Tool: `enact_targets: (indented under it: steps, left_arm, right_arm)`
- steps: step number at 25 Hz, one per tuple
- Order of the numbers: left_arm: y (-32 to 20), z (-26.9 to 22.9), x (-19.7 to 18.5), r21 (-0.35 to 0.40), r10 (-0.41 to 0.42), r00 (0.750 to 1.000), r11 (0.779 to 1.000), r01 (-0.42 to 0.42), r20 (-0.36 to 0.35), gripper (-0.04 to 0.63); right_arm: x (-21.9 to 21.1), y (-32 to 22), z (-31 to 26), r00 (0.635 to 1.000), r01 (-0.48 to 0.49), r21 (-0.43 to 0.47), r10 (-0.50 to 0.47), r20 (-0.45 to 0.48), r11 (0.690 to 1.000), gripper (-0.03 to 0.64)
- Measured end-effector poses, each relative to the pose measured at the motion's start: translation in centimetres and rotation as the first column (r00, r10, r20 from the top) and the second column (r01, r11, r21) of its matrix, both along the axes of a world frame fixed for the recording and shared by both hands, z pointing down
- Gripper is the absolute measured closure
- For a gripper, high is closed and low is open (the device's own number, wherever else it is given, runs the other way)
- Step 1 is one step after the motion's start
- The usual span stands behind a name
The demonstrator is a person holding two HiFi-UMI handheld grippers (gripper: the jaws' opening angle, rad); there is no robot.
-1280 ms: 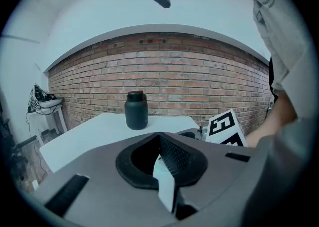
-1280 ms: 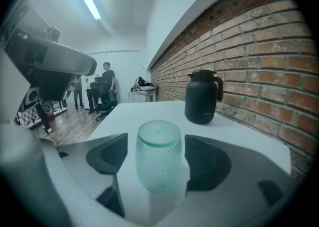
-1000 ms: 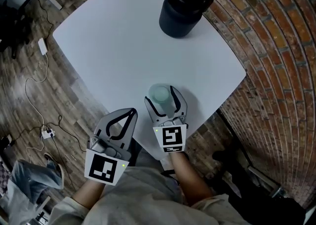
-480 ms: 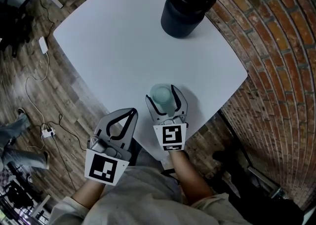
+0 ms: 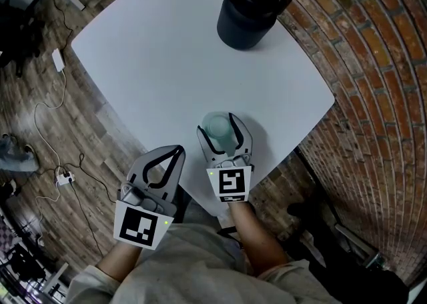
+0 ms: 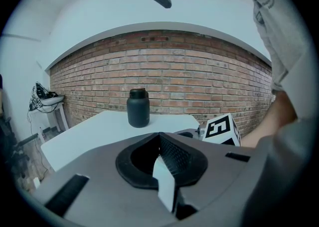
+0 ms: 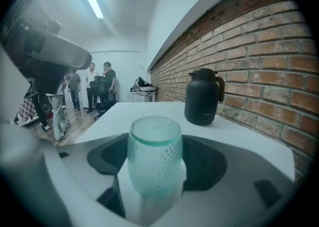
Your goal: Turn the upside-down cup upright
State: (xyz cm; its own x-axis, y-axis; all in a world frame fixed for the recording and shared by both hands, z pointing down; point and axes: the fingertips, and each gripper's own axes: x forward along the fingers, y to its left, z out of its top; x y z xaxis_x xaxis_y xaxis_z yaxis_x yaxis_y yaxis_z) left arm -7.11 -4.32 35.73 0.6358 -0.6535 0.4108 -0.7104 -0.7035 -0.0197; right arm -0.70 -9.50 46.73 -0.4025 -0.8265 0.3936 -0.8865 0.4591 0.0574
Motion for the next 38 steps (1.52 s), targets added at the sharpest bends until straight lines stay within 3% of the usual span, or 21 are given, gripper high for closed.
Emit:
enact_targets:
  steps: [25,29,38]
  left_arm:
    - [0.6,-0.6,0.1,0.011,0.005,1.000,1.000,-0.005,-0.012,0.584]
    - [0.8,-0.4,0.7,0.006,0.005,1.000,1.000,-0.005,-0.015,0.584]
    - [0.3,0.0,1.0,0.003,0.007,1.000,1.000,-0.007,-0.009,0.584]
  right_arm:
    - [-0.2,0.7,-2.7,1.000,0.009,0.064,-0.010,0.011,0.998,0.288]
    - [0.3,1.0,-3.3,0.999,-0.002,0.054,-0.001,0.053,0.999,0.288]
    - [0.9,1.7,-3.6,0.966,-0.071,-0.040,0.079,0.248,0.997,0.288]
